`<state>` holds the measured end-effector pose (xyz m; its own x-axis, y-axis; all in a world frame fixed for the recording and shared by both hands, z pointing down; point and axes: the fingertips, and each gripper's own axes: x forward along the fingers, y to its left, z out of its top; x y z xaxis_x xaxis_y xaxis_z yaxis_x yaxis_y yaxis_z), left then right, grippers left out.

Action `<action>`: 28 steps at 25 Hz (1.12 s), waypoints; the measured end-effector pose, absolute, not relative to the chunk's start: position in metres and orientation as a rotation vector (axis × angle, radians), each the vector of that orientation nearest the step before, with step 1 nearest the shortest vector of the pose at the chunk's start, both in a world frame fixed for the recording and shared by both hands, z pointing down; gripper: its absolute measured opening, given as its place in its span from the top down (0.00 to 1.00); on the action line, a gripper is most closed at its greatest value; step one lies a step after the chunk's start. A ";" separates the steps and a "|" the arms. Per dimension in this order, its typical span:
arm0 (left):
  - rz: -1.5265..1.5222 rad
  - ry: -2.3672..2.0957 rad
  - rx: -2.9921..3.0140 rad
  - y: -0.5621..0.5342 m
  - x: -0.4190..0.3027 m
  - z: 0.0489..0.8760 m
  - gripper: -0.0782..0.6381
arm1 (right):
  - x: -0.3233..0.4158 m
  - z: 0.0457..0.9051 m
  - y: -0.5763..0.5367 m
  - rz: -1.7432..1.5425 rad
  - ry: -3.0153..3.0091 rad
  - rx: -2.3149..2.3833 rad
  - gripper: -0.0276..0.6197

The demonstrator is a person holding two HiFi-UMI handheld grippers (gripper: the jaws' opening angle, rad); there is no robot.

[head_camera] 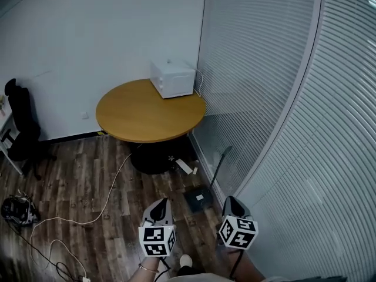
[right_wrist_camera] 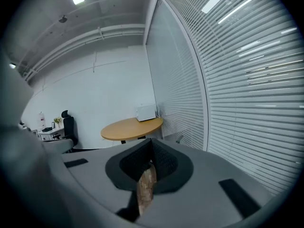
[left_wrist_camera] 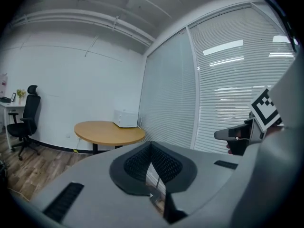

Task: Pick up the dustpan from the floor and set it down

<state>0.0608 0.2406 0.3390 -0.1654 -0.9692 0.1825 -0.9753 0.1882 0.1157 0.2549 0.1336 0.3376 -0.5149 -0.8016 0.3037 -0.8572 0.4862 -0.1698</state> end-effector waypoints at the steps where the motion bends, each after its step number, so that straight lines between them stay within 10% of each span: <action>1: 0.041 -2.251 1.869 0.234 0.056 0.338 0.87 | 0.250 0.336 0.125 0.447 -2.550 1.432 0.91; 28: 0.148 -2.236 1.867 0.103 0.011 0.364 0.87 | 0.214 0.383 -0.007 0.569 -2.477 1.451 0.91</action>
<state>0.0114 0.1027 0.3636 -0.1655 -0.9578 0.2350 -0.9804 0.1856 0.0660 0.2143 -0.0066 0.3828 -0.4911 -0.7882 0.3709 -0.8710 0.4395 -0.2195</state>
